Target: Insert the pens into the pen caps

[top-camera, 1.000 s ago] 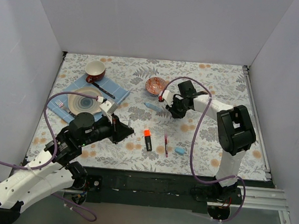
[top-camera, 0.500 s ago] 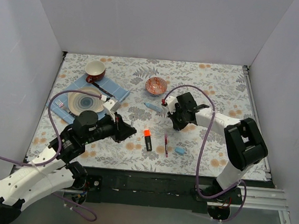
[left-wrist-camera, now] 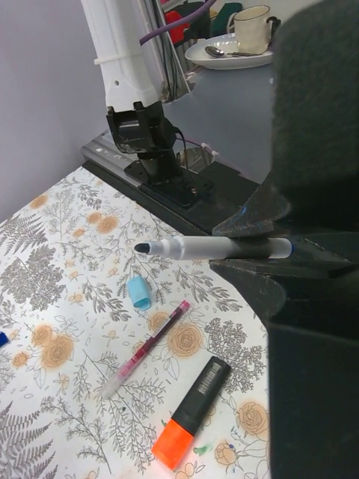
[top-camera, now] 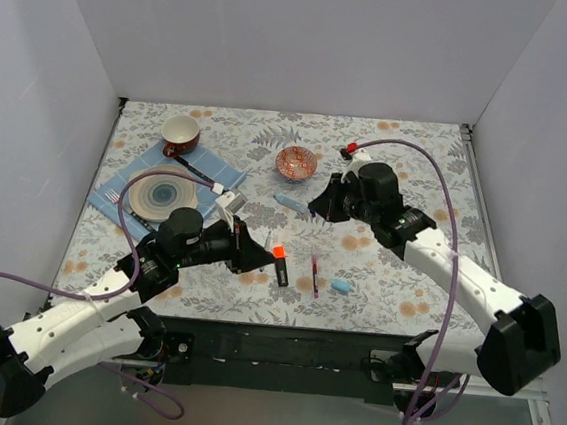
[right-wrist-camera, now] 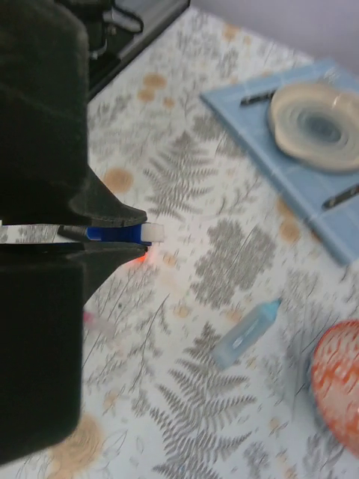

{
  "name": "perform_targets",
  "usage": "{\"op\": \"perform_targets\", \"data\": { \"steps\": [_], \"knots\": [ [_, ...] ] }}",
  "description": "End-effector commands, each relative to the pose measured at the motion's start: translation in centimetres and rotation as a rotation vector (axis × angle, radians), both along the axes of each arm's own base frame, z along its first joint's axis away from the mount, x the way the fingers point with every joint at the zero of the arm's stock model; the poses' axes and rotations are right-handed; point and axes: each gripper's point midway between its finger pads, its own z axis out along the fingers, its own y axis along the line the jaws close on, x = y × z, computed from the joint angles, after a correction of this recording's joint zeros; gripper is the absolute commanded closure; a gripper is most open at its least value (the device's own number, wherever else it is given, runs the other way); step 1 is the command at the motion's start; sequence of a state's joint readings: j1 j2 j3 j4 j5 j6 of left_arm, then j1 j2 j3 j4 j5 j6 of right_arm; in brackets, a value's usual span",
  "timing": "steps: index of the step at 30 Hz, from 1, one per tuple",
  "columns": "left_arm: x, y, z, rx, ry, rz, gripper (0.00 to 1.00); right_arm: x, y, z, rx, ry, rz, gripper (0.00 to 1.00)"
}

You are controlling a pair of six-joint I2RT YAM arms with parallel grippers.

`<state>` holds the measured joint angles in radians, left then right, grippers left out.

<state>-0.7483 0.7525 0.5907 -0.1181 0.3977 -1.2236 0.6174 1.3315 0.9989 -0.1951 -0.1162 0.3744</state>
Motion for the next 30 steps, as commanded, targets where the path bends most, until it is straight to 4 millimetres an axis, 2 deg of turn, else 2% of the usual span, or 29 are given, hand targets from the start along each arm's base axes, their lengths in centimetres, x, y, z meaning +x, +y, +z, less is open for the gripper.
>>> {"op": "perform_targets", "data": {
  "steps": [1, 2, 3, 4, 5, 6, 7, 9, 17, 25, 30],
  "knots": [
    [0.1, -1.4, 1.8, -0.032, -0.004, -0.063, 1.0, -2.2, 3.4, 9.6, 0.424, -0.118, 0.009, 0.99],
    [-0.5, -1.7, 1.5, -0.045, 0.029, -0.096, 1.0, -2.9, 4.2, 12.2, 0.538, -0.159, 0.022, 0.99],
    [-0.7, -2.1, 2.0, -0.076, 0.023, -0.12, 1.0, -3.5, 4.1, 11.4, 0.563, -0.153, 0.016, 0.99],
    [-0.8, -2.4, 2.2, -0.096, 0.024, -0.136, 1.0, -4.2, 4.0, 13.0, 0.625, -0.186, 0.023, 0.99],
    [-1.0, -2.6, 2.1, -0.111, 0.054, -0.144, 1.0, -4.9, 4.2, 13.4, 0.668, -0.176, 0.024, 0.99],
    [-1.3, -2.8, 2.1, -0.132, 0.051, -0.164, 1.0, -5.1, 4.1, 14.7, 0.721, -0.214, 0.025, 0.99],
    [-1.3, -2.9, 2.2, -0.143, 0.053, -0.168, 1.0, -5.6, 3.9, 14.4, 0.736, -0.215, 0.029, 0.99],
    [-1.5, -3.0, 2.5, -0.163, 0.046, -0.175, 1.0, -6.5, 4.1, 15.6, 0.787, -0.233, 0.053, 0.99],
    [-1.8, -3.2, 3.4, -0.205, 0.044, -0.196, 1.0, -9.8, 4.7, 15.4, 0.916, -0.226, 0.108, 0.99],
    [-1.7, -3.3, 3.0, -0.211, 0.05, -0.196, 1.0, -9.5, 4.0, 16.6, 0.936, -0.268, 0.067, 0.99],
    [-1.6, -3.4, 2.8, -0.206, 0.06, -0.192, 1.0, -10.0, 4.6, 15.7, 0.922, -0.241, 0.085, 0.99]
  ]
}}
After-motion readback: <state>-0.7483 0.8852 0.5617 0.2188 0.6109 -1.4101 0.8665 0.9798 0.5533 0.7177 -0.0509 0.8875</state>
